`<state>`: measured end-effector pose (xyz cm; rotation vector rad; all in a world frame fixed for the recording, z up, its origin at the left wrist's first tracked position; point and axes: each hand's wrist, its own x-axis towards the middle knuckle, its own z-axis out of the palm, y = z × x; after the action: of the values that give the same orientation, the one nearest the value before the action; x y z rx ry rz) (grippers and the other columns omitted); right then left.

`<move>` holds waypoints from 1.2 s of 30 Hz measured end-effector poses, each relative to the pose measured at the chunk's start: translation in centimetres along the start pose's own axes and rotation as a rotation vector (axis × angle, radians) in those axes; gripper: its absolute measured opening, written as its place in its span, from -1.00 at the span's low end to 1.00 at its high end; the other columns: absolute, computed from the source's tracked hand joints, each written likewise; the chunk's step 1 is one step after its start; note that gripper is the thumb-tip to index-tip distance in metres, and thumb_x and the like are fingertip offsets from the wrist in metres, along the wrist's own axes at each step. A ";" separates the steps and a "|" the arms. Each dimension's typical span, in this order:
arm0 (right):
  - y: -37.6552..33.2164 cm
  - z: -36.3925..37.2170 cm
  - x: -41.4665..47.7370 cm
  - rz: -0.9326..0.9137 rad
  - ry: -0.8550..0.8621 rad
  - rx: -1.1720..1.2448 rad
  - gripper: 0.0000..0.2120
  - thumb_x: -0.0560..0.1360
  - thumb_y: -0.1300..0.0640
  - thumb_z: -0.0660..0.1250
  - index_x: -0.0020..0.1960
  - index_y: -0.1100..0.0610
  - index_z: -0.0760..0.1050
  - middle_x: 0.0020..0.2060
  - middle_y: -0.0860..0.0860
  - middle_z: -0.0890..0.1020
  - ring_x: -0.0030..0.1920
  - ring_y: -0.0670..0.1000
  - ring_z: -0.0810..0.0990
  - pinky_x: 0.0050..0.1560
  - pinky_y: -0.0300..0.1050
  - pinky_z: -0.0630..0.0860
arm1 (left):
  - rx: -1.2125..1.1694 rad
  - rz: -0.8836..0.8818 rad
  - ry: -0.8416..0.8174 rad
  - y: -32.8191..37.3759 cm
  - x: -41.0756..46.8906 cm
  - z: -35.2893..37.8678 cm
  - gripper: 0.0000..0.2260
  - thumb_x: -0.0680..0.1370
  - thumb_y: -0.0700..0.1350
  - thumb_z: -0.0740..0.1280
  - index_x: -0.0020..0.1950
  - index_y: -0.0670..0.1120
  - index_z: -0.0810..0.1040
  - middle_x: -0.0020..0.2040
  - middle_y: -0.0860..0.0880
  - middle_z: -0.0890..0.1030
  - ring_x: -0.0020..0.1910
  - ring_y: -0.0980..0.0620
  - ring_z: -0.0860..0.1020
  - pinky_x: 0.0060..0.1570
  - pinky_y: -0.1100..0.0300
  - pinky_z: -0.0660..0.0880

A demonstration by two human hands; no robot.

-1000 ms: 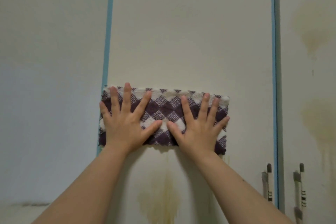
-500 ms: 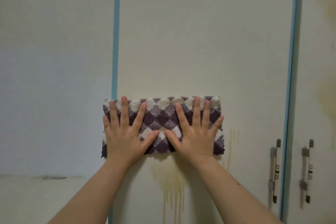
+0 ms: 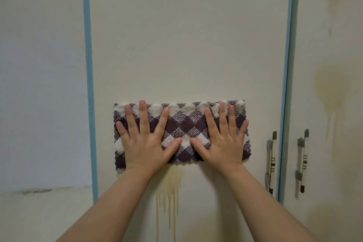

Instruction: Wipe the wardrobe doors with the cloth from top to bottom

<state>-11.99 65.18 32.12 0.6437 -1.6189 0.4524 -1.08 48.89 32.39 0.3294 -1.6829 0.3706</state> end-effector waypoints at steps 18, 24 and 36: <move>4.9 -1.3 -4.6 0.152 -0.152 0.067 -0.29 0.49 -0.39 -0.11 0.52 -0.11 -0.20 0.50 -0.04 -0.28 0.50 0.11 -0.23 0.42 0.18 -0.31 | -0.008 0.057 -0.026 6.2 -2.1 0.9 -0.33 0.46 0.42 0.01 0.50 0.16 0.09 0.52 -0.10 -0.24 0.48 -0.23 -0.13 0.32 -0.31 -0.16; 3.2 -1.6 -5.6 0.217 -0.187 0.098 -0.22 0.44 -0.36 0.01 0.52 -0.09 -0.21 0.50 0.04 -0.26 0.49 0.18 -0.23 0.37 0.31 -0.32 | -0.067 0.015 -0.116 6.1 -3.8 0.0 -0.40 0.50 0.37 -0.04 0.50 0.17 0.06 0.52 -0.07 -0.22 0.49 -0.20 -0.17 0.33 -0.29 -0.22; -5.2 -0.5 -4.2 0.471 -0.178 0.069 -0.23 0.46 -0.43 -0.19 0.51 -0.04 -0.26 0.48 0.29 0.02 0.46 0.30 -0.08 0.32 0.45 -0.14 | -0.147 0.012 -0.229 3.5 -4.3 -1.4 -0.49 0.58 0.23 -0.17 0.50 0.11 0.07 0.52 0.03 -0.15 0.50 0.00 -0.17 0.43 -0.02 -0.26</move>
<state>-7.99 62.10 27.68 0.3544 -1.9367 0.8147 -0.73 52.66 28.07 0.2595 -1.9252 0.2221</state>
